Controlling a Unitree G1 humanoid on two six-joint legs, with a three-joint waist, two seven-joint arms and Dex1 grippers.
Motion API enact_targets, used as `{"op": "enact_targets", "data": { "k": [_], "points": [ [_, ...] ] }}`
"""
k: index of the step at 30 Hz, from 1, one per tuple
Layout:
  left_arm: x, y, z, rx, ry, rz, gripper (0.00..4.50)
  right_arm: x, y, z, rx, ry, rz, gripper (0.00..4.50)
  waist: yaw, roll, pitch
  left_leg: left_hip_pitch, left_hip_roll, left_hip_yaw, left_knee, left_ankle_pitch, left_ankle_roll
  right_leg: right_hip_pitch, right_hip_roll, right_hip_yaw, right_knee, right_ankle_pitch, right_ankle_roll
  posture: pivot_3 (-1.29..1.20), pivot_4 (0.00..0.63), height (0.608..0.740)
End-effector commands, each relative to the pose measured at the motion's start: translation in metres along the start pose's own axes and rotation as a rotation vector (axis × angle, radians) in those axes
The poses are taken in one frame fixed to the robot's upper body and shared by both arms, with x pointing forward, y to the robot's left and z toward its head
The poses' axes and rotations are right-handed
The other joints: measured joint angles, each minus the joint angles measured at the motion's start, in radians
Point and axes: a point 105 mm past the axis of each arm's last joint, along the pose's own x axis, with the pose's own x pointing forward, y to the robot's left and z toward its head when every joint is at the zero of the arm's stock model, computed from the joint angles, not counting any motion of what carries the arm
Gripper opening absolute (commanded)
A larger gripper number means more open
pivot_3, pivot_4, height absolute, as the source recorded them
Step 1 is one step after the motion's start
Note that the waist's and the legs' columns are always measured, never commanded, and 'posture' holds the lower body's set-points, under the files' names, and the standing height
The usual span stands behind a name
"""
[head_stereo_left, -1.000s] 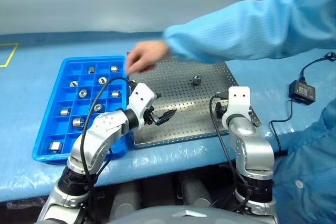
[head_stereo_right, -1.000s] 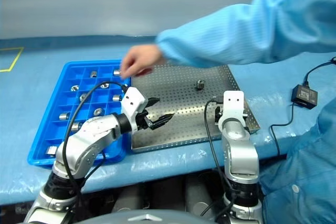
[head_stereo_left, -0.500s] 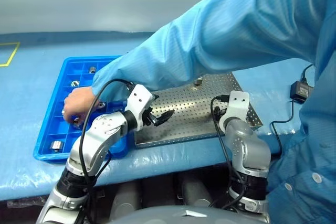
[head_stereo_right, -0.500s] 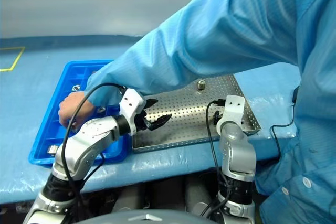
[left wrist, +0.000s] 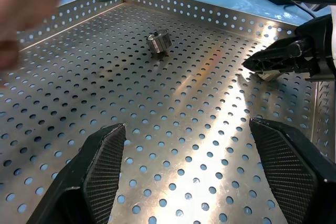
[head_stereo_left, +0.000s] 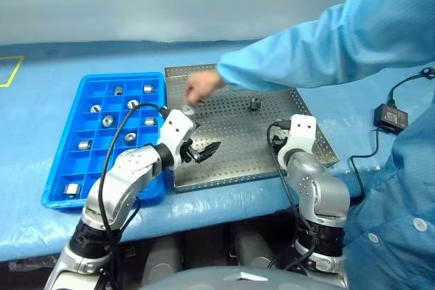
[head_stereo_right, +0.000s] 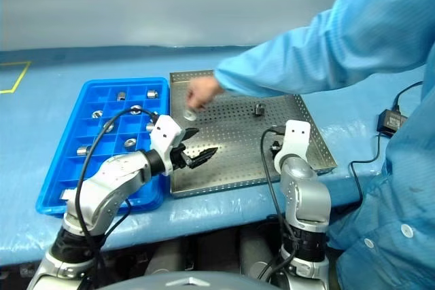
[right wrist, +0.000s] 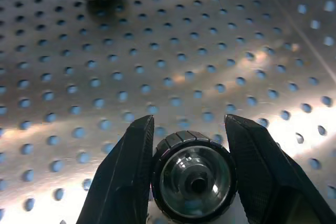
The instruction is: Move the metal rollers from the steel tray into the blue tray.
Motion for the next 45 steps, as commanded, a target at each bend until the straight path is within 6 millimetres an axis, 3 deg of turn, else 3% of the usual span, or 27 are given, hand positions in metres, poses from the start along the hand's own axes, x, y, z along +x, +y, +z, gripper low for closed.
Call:
{"op": "enact_targets", "data": {
  "k": [1, 4, 10, 14, 19, 27, 37, 41, 43, 45],
  "points": [
    [-0.021, 0.023, 0.011, 0.046, -0.02, 0.138, 4.11, -0.019, 0.054, 0.032, -0.084, -0.127, 0.283, 2.13, -0.001, 0.0, 0.0, 0.0, 0.0, 0.0, 0.0, 0.0, 0.0, 0.0, 0.0, 0.0, 0.0, 0.0, 0.0, -0.02, 0.15, 0.74],
    [-0.043, 0.045, 0.008, 0.067, 0.024, 0.274, 4.11, -0.03, 0.087, 0.043, -0.153, -0.173, 0.458, 2.13, 0.004, 0.0, 0.0, 0.001, 0.001, -0.001, -0.001, 0.0, 0.0, 0.0, 0.001, -0.001, 0.001, 0.0, 0.0, 0.02, 0.15, 0.74],
    [-0.077, 0.07, 0.01, 0.089, 0.07, 0.472, 4.11, -0.048, 0.156, 0.057, -0.222, -0.209, 0.818, 2.13, 0.033, 0.0, 0.0, 0.0, 0.0, -0.001, -0.001, 0.0, 0.0, 0.0, 0.0, -0.001, 0.0, 0.0, 0.0, 0.11, 0.15, 0.74],
    [-0.1, 0.08, 0.006, 0.097, 0.121, 0.61, 4.11, -0.056, 0.199, 0.053, -0.292, -0.203, 0.984, 2.13, 0.057, -0.001, 0.0, 0.001, 0.0, -0.001, -0.001, 0.0, 0.0, 0.0, 0.0, -0.002, 0.0, 0.0, 0.0, 0.18, 0.15, 0.74],
    [-0.126, 0.082, -0.001, 0.086, 0.17, 0.718, 4.11, -0.061, 0.234, 0.035, -0.361, -0.167, 1.119, 2.13, 0.096, -0.002, 0.0, 0.0, 0.0, -0.002, -0.002, 0.0, 0.0, 0.0, -0.001, -0.003, 0.0, 0.0, 0.0, 0.28, 0.15, 0.74],
    [-0.154, 0.076, -0.017, 0.034, 0.228, 0.81, 4.11, -0.071, 0.262, 0.008, -0.423, -0.106, 1.234, 2.13, 0.143, -0.002, 0.0, 0.0, 0.001, -0.004, -0.002, 0.001, -0.002, 0.001, -0.002, -0.005, -0.001, -0.002, -0.004, 0.33, 0.15, 0.74],
    [-0.148, 0.076, -0.013, 0.037, 0.219, 0.776, 4.11, -0.063, 0.268, -0.011, -0.409, -0.033, 1.236, 2.13, 0.164, -0.002, 0.0, 0.0, 0.001, -0.008, -0.002, 0.001, -0.003, 0.001, -0.002, -0.01, 0.0, -0.003, -0.006, 0.33, 0.15, 0.74],
    [-0.14, 0.075, -0.012, 0.03, 0.205, 0.747, 4.11, -0.065, 0.267, -0.008, -0.407, -0.058, 1.245, 3.11, 0.162, -0.002, 0.0, -0.001, 0.001, -0.008, -0.003, 0.001, -0.004, 0.001, -0.002, -0.011, 0.0, -0.003, -0.006, 0.31, 0.15, 0.74],
    [-0.133, 0.072, -0.01, 0.022, 0.183, 0.715, 4.11, -0.065, 0.261, 0.008, -0.391, -0.135, 1.213, 3.75, 0.162, -0.002, 0.0, -0.001, 0.0, -0.008, -0.003, 0.001, -0.004, 0.001, -0.002, -0.012, 0.0, -0.003, -0.006, 0.31, 0.15, 0.74],
    [-0.124, 0.069, -0.008, 0.012, 0.156, 0.679, 4.11, -0.063, 0.252, 0.023, -0.36, -0.184, 1.178, 3.75, 0.162, -0.002, 0.0, -0.001, 0.001, -0.009, -0.003, 0.001, -0.004, 0.001, -0.002, -0.012, 0.0, -0.004, -0.006, 0.28, 0.15, 0.74]
  ]
}}
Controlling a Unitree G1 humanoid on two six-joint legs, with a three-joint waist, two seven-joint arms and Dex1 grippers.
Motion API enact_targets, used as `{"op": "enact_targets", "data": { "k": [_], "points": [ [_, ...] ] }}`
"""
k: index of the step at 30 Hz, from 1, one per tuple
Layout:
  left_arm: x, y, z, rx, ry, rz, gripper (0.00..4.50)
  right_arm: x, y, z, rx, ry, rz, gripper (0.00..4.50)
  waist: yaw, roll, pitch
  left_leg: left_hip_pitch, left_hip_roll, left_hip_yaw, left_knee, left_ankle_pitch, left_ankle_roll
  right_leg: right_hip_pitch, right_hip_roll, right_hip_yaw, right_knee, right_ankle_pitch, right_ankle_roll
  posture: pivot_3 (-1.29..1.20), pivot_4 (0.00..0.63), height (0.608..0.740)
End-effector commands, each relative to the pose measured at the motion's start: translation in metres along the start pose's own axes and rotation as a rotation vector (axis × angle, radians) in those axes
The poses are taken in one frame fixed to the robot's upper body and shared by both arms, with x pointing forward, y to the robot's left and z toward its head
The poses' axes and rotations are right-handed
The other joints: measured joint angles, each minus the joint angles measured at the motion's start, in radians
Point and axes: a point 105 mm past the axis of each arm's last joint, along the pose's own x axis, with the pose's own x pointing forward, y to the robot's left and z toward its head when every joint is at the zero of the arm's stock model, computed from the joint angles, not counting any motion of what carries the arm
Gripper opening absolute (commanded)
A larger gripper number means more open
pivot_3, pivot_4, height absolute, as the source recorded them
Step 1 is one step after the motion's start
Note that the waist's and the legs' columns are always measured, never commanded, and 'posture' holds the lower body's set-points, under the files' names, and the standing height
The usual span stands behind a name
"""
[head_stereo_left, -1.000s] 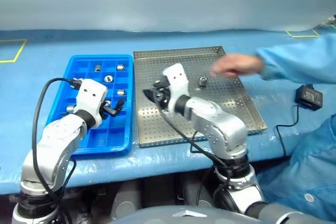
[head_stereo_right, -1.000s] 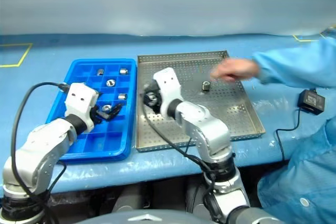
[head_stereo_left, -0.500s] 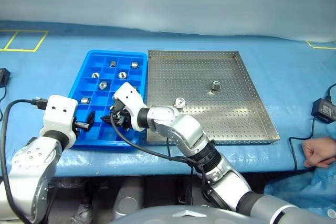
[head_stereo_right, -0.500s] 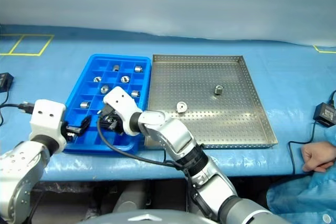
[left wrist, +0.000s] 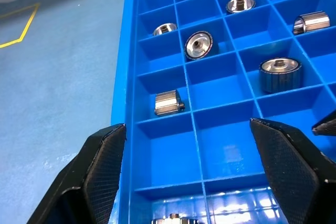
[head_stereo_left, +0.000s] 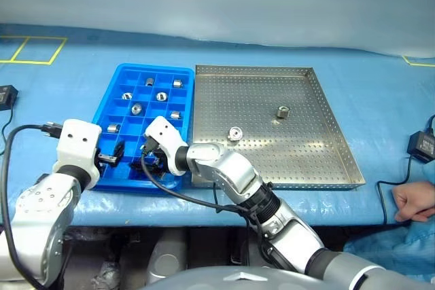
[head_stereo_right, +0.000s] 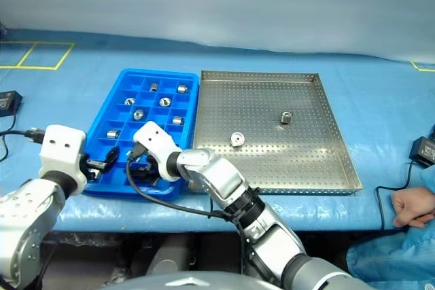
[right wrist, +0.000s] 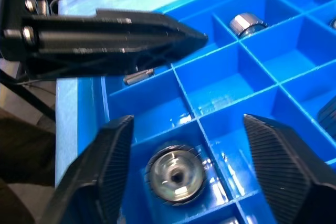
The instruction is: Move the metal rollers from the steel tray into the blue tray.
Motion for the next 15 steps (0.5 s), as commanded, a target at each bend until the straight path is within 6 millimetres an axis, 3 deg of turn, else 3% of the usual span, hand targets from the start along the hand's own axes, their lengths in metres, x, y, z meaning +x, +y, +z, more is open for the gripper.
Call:
{"op": "enact_targets", "data": {
  "k": [1, 7, 11, 15],
  "points": [
    [0.003, -0.014, 0.013, -0.011, -0.069, -0.062, 4.11, -0.018, -0.006, 0.038, -0.03, -0.159, -0.048, 3.75, 0.001, 0.0, 0.0, 0.0, 0.0, 0.0, 0.0, 0.0, 0.0, 0.0, 0.0, 0.0, 0.0, 0.0, 0.0, 0.28, 0.15, 0.74],
    [0.009, -0.039, 0.026, -0.072, -0.156, -0.2, 4.11, -0.079, -0.061, 0.046, -0.085, -0.195, -0.338, 3.75, -0.002, -0.001, 0.0, 0.0, 0.0, -0.001, 0.001, 0.0, 0.0, 0.001, -0.003, 0.0, -0.001, 0.0, 0.0, 0.23, 0.15, 0.74],
    [0.011, -0.069, 0.035, -0.113, -0.214, -0.382, 4.11, -0.126, -0.098, 0.024, -0.054, -0.115, -0.583, 3.75, -0.004, -0.001, 0.0, -0.001, -0.001, -0.001, 0.0, 0.0, 0.0, 0.001, -0.001, -0.001, -0.001, 0.0, -0.001, 0.19, 0.15, 0.74],
    [0.013, -0.091, 0.037, -0.142, -0.24, -0.506, 4.11, -0.134, -0.107, -0.005, 0.023, -0.028, -0.641, 3.75, -0.029, 0.0, 0.0, -0.001, -0.001, 0.0, 0.0, 0.0, 0.0, 0.0, 0.0, 0.0, 0.0, 0.0, -0.005, 0.16, 0.15, 0.74]
  ]
}}
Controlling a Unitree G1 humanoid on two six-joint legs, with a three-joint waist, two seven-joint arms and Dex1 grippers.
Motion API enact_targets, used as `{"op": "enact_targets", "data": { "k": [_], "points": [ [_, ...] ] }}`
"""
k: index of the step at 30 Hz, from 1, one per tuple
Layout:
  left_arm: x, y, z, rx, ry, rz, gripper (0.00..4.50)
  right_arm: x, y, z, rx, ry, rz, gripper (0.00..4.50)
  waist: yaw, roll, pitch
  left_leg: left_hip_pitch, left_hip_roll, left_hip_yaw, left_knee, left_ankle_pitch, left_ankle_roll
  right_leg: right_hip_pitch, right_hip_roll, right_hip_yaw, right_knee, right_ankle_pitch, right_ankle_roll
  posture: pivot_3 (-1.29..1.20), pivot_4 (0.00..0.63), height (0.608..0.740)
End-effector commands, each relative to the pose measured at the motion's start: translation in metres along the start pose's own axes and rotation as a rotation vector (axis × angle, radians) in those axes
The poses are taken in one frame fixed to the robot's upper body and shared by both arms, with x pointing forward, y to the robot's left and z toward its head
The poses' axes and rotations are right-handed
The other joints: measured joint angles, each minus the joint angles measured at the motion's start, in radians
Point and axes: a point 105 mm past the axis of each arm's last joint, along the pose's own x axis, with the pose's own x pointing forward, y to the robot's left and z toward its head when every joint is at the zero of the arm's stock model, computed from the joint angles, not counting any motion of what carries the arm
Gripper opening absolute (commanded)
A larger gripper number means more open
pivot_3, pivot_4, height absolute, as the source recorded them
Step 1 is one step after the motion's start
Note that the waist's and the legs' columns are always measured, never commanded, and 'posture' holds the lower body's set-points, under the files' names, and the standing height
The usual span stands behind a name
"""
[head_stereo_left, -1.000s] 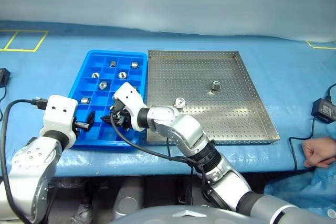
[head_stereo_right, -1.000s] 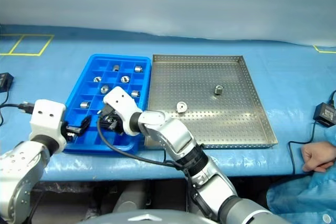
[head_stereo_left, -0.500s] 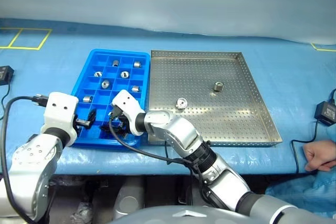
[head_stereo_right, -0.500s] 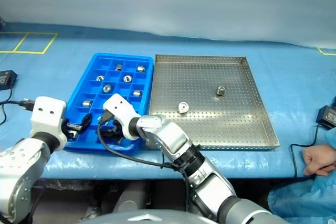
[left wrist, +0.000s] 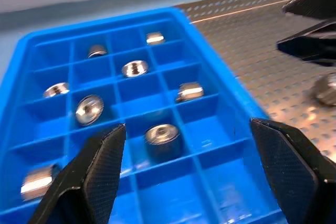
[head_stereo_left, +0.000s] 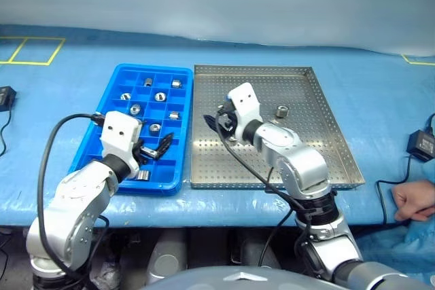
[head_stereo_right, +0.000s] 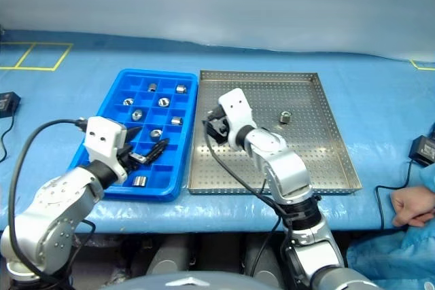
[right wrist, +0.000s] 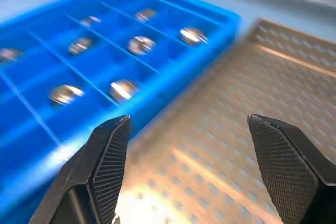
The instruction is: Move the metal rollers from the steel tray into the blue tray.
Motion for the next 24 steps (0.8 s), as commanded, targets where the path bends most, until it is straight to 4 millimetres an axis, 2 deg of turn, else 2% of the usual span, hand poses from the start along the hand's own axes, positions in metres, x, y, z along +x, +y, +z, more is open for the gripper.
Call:
{"op": "enact_targets", "data": {
  "k": [1, 8, 14, 17, 21, 22, 24],
  "points": [
    [0.008, -0.016, 0.007, -0.008, -0.053, -0.1, 4.11, 0.0, 0.001, -0.006, 0.013, 0.017, -0.02, 3.75, -0.016, 0.0, 0.0, 0.0, 0.0, 0.0, 0.0, 0.0, 0.0, 0.0, 0.001, 0.0, 0.0, -0.001, 0.001, 0.15, 0.15, 0.74],
    [0.021, -0.021, 0.002, -0.004, -0.039, -0.147, 4.11, 0.017, -0.004, -0.033, 0.108, 0.083, -0.117, 3.75, -0.046, 0.0, 0.0, 0.001, 0.001, 0.0, 0.0, 0.0, 0.0, 0.0, 0.002, 0.001, 0.001, -0.001, 0.003, 0.12, 0.15, 0.74],
    [0.021, -0.019, -0.001, 0.0, -0.027, -0.133, 4.11, 0.018, -0.016, -0.052, 0.132, 0.146, -0.189, 3.75, -0.046, 0.0, 0.0, 0.0, -0.001, 0.001, 0.001, 0.0, 0.0, 0.001, 0.001, 0.003, 0.0, 0.0, 0.006, 0.14, 0.15, 0.74],
    [0.018, -0.018, -0.003, -0.003, -0.024, -0.123, 4.11, 0.017, -0.017, -0.052, 0.145, 0.14, -0.195, 3.2, -0.046, 0.0, 0.0, 0.001, 0.0, 0.001, 0.001, 0.0, 0.0, 0.0, 0.001, 0.003, 0.0, 0.0, 0.006, 0.14, 0.15, 0.74],
    [0.016, -0.016, -0.007, -0.008, -0.015, -0.11, 4.11, 0.017, -0.014, -0.046, 0.125, 0.123, -0.186, 1.95, -0.046, 0.0, 0.0, 0.001, 0.001, 0.001, 0.001, 0.0, 0.0, 0.0, 0.002, 0.003, 0.001, 0.0, 0.005, 0.15, 0.15, 0.74],
    [0.016, -0.016, -0.007, -0.008, -0.012, -0.107, 4.11, 0.018, -0.013, -0.045, 0.124, 0.121, -0.181, 1.77, -0.046, 0.0, 0.0, 0.001, 0.001, 0.001, 0.001, 0.0, 0.0, 0.0, 0.002, 0.003, 0.001, 0.0, 0.005, 0.15, 0.15, 0.74],
    [0.015, -0.015, -0.008, -0.008, -0.009, -0.099, 4.11, 0.019, -0.013, -0.044, 0.125, 0.113, -0.177, 1.77, -0.045, 0.0, 0.0, 0.001, 0.0, 0.001, 0.001, 0.0, 0.0, 0.0, 0.002, 0.003, 0.001, 0.0, 0.005, 0.16, 0.15, 0.74]
  ]
}}
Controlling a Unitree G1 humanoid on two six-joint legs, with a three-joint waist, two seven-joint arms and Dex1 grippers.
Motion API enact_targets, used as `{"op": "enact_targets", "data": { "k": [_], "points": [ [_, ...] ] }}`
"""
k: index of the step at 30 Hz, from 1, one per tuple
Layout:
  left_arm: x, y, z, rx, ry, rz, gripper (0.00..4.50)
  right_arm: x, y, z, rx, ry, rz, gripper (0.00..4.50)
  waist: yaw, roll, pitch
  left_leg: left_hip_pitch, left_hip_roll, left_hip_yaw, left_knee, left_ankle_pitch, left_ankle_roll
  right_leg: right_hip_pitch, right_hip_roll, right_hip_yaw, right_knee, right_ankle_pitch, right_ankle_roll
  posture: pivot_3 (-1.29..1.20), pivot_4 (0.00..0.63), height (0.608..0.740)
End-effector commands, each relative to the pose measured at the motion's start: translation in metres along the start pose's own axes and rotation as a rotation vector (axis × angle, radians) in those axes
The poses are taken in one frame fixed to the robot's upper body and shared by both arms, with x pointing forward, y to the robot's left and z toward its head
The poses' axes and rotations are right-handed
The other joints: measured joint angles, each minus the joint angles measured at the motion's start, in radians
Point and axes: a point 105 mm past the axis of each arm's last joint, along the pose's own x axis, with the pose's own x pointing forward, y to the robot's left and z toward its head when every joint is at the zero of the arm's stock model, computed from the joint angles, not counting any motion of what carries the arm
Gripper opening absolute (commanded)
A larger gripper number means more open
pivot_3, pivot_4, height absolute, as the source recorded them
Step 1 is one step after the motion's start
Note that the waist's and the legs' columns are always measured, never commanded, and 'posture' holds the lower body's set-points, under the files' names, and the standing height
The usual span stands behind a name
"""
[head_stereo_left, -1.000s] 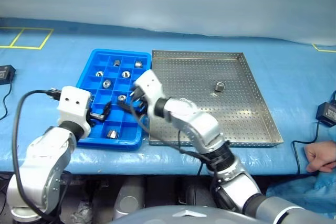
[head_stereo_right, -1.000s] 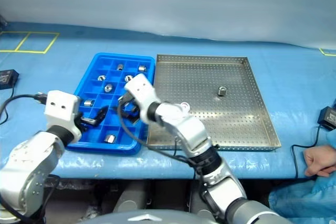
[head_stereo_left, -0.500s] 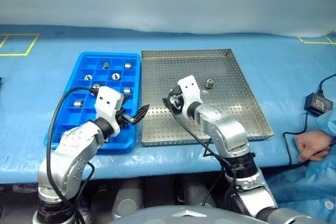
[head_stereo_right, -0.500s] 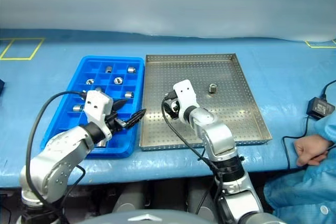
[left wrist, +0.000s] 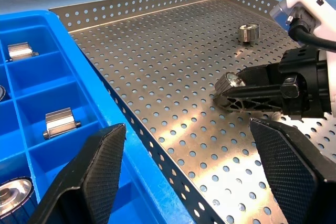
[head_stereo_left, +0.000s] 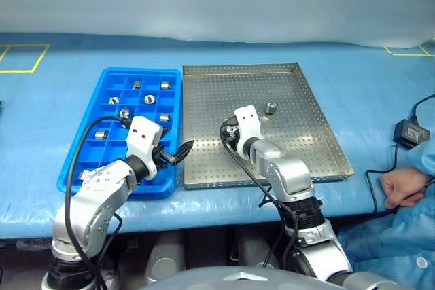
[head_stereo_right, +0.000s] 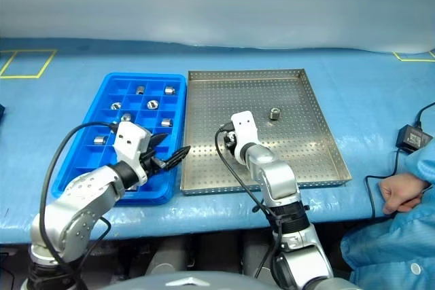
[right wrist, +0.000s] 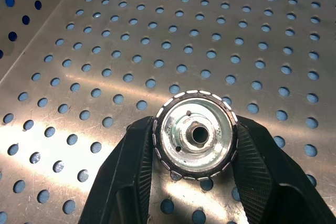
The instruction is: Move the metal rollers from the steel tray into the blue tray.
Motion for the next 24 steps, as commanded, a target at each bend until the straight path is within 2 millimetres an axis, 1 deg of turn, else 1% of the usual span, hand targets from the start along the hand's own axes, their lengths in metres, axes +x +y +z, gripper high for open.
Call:
{"op": "enact_targets", "data": {
  "k": [1, 4, 6, 8, 11, 13, 15, 17, 18, 19, 21, 24],
  "points": [
    [-0.005, 0.002, 0.009, 0.025, -0.039, 0.02, 4.11, -0.003, 0.005, 0.018, -0.015, -0.076, 0.009, 1.77, 0.001, 0.0, 0.0, 0.0, 0.0, 0.0, 0.0, 0.0, 0.0, 0.0, 0.0, 0.0, 0.0, 0.0, 0.0, 0.16, 0.15, 0.74],
    [-0.01, 0.006, 0.006, 0.041, -0.022, 0.056, 4.11, -0.007, 0.013, 0.035, -0.006, -0.142, 0.056, 1.77, 0.001, 0.0, 0.0, 0.0, 0.0, 0.0, 0.0, 0.0, 0.0, 0.0, 0.0, 0.0, 0.0, 0.0, 0.0, 0.18, 0.15, 0.74],
    [-0.016, 0.01, 0.006, 0.049, -0.016, 0.089, 4.11, -0.011, 0.023, 0.047, -0.009, -0.181, 0.121, 1.77, 0.0, 0.0, 0.0, 0.0, 0.0, 0.0, 0.0, 0.0, 0.0, 0.0, 0.0, 0.0, 0.0, 0.0, 0.001, 0.2, 0.15, 0.74],
    [-0.026, 0.018, 0.004, 0.059, -0.003, 0.151, 4.11, -0.017, 0.042, 0.061, -0.02, -0.221, 0.236, 1.77, 0.001, 0.001, 0.0, 0.0, 0.0, 0.0, 0.0, 0.0, 0.0, -0.001, 0.0, 0.0, 0.0, 0.0, 0.001, 0.21, 0.15, 0.74],
    [-0.04, 0.024, 0.002, 0.058, -0.005, 0.221, 4.11, -0.025, 0.064, 0.077, -0.099, -0.261, 0.355, 1.77, 0.008, 0.001, 0.001, 0.0, 0.001, 0.0, -0.001, 0.0, 0.0, -0.001, 0.0, 0.0, 0.0, 0.0, 0.0, 0.26, 0.15, 0.74],
    [-0.05, 0.027, 0.001, 0.06, -0.005, 0.269, 4.11, -0.031, 0.082, 0.088, -0.14, -0.293, 0.445, 1.77, 0.014, 0.001, 0.001, 0.0, 0.001, -0.001, -0.001, 0.0, 0.0, 0.0, 0.0, -0.001, 0.0, 0.0, 0.0, 0.28, 0.15, 0.74],
    [-0.059, 0.03, 0.0, 0.067, -0.001, 0.318, 4.11, -0.037, 0.105, 0.095, -0.173, -0.316, 0.542, 1.77, 0.023, 0.001, 0.001, 0.0, 0.0, -0.001, -0.001, 0.0, 0.0, 0.0, 0.0, -0.001, 0.0, 0.0, 0.0, 0.3, 0.15, 0.74],
    [-0.067, 0.034, -0.002, 0.064, 0.007, 0.362, 4.11, -0.043, 0.127, 0.095, -0.189, -0.311, 0.638, 1.77, 0.033, 0.001, 0.001, 0.0, 0.0, -0.001, -0.001, 0.0, 0.0, 0.0, 0.0, -0.002, 0.0, 0.0, 0.0, 0.32, 0.15, 0.74],
    [-0.069, 0.035, -0.003, 0.061, 0.01, 0.374, 4.11, -0.044, 0.134, 0.092, -0.195, -0.301, 0.665, 1.77, 0.039, 0.001, 0.001, 0.0, 0.001, -0.001, -0.001, 0.0, 0.0, 0.0, 0.0, -0.001, 0.0, -0.001, -0.001, 0.34, 0.15, 0.74],
    [-0.071, 0.036, -0.004, 0.058, 0.014, 0.39, 4.11, -0.042, 0.141, 0.085, -0.212, -0.277, 0.689, 1.77, 0.044, 0.001, 0.001, 0.0, 0.001, -0.001, -0.001, 0.0, 0.0, 0.0, 0.0, -0.002, 0.0, -0.001, -0.001, 0.35, 0.15, 0.74],
    [-0.074, 0.036, -0.005, 0.057, 0.015, 0.404, 4.11, -0.037, 0.147, 0.071, -0.238, -0.23, 0.703, 1.77, 0.062, 0.001, 0.001, 0.0, 0.001, -0.002, -0.001, 0.0, 0.0, 0.0, -0.001, -0.003, 0.0, -0.001, -0.002, 0.37, 0.15, 0.74],
    [-0.075, 0.034, -0.005, 0.054, 0.012, 0.408, 4.11, -0.031, 0.147, 0.059, -0.223, -0.187, 0.701, 1.77, 0.082, 0.001, 0.001, 0.0, 0.0, -0.002, -0.001, 0.0, 0.0, 0.0, -0.002, -0.004, -0.001, -0.002, -0.002, 0.38, 0.15, 0.74]
  ]
}}
